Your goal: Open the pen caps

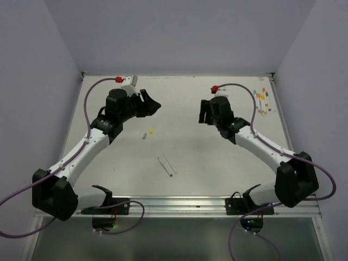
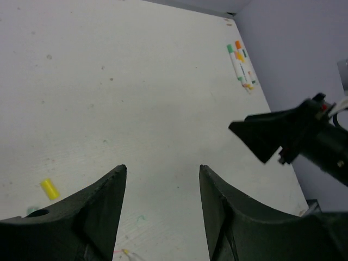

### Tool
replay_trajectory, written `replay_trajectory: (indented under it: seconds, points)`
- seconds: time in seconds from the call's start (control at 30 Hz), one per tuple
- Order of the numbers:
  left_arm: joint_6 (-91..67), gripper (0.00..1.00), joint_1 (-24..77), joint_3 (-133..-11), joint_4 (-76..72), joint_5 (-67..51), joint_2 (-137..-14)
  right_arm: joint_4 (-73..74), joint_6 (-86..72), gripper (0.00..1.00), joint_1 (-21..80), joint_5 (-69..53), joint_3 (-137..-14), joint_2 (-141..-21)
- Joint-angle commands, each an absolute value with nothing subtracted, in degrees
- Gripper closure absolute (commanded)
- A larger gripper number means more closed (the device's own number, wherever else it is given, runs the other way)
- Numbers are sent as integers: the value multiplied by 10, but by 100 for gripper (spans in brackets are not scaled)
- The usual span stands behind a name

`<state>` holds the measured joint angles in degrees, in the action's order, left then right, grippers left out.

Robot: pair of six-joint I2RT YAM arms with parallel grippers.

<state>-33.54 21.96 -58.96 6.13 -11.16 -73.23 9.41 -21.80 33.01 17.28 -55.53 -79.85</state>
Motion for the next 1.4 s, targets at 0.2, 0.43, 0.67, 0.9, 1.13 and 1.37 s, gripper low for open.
replay_trajectory:
  seconds: [0.2, 0.43, 0.67, 0.9, 1.13, 1.37]
  points:
    - [-386, 39, 223, -462, -47, -218, -643, 35, -144, 35, 53, 107, -734, -985]
    - [-387, 36, 223, -416, -83, -234, -631, 39, -141, 36, 2, 138, -872, -1156]
    - [-391, 36, 223, -381, -133, -279, -667, 46, -139, 37, -28, 155, -926, -1222]
    - [-383, 35, 223, -371, -143, -286, -681, 63, -136, 37, -76, 129, -944, -1240]
    - [-385, 35, 223, -372, -155, -293, -693, 98, -119, 36, -102, 105, -978, -1265]
    - [-384, 34, 222, -376, -152, -291, -689, 101, -113, 37, -107, 77, -981, -1276]
